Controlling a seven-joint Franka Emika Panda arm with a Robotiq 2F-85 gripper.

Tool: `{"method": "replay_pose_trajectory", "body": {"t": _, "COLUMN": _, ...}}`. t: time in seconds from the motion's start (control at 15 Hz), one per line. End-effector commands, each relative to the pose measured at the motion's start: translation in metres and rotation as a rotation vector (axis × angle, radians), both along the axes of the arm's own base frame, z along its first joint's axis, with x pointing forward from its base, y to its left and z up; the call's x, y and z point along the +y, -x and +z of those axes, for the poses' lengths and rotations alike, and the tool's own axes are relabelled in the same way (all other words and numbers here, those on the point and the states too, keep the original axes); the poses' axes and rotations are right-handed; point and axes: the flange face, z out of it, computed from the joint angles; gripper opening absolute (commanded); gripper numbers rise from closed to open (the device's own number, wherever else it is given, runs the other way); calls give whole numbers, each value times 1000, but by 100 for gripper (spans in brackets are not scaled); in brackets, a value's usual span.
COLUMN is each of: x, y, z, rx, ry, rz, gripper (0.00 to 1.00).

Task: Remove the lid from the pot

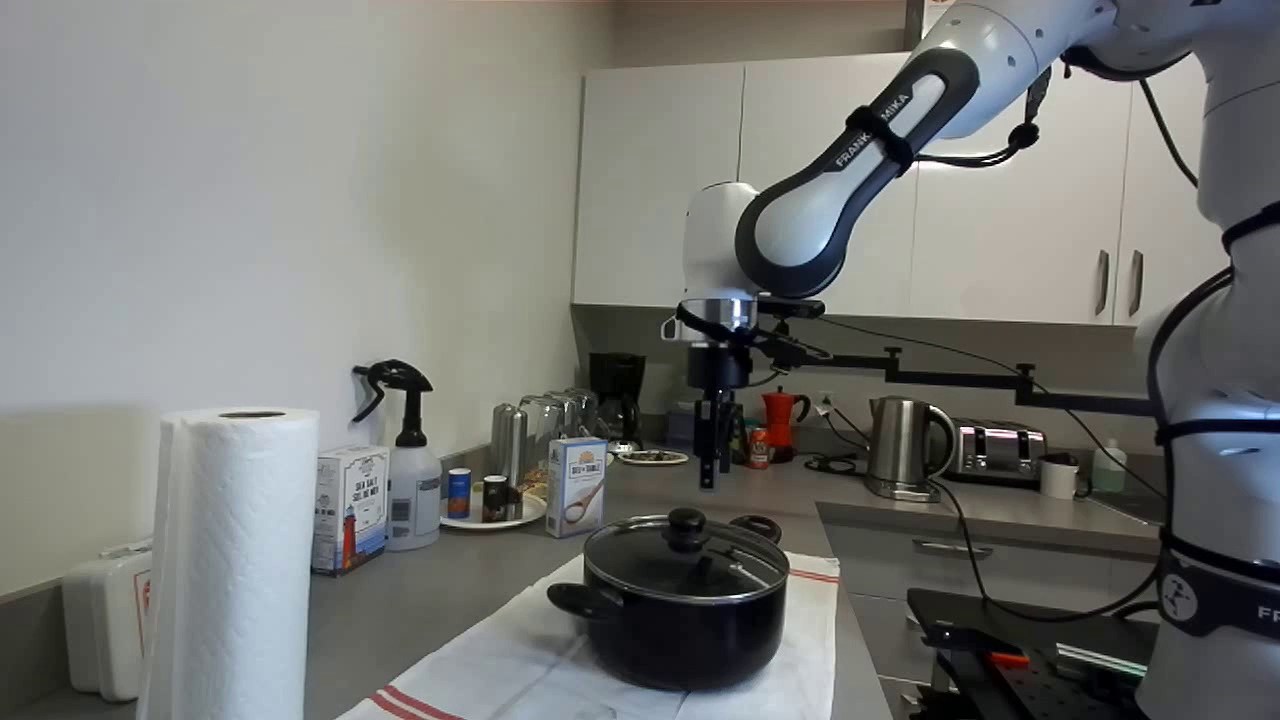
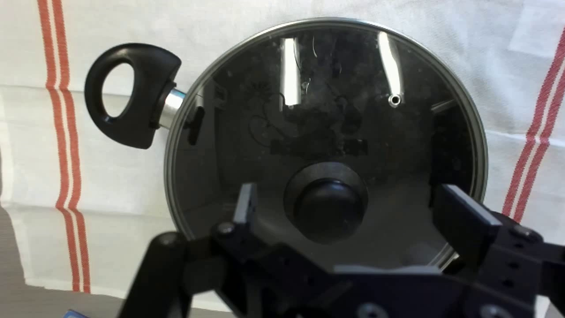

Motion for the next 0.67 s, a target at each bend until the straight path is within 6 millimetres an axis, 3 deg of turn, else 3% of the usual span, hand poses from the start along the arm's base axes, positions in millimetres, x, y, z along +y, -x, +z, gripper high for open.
{"method": "replay_pose_trajectory", "body": {"t": 0.0, "x": -3, "y": -13, "z": -10, "rx": -26, "ry": -7, "rz": -13, "gripper": 100}}
{"method": "replay_pose_trajectory", "body": {"t": 0.6, "x": -10, "y": -28, "z": -32, "rx": -46, "ry": -49, "rz": -55, "gripper": 100}}
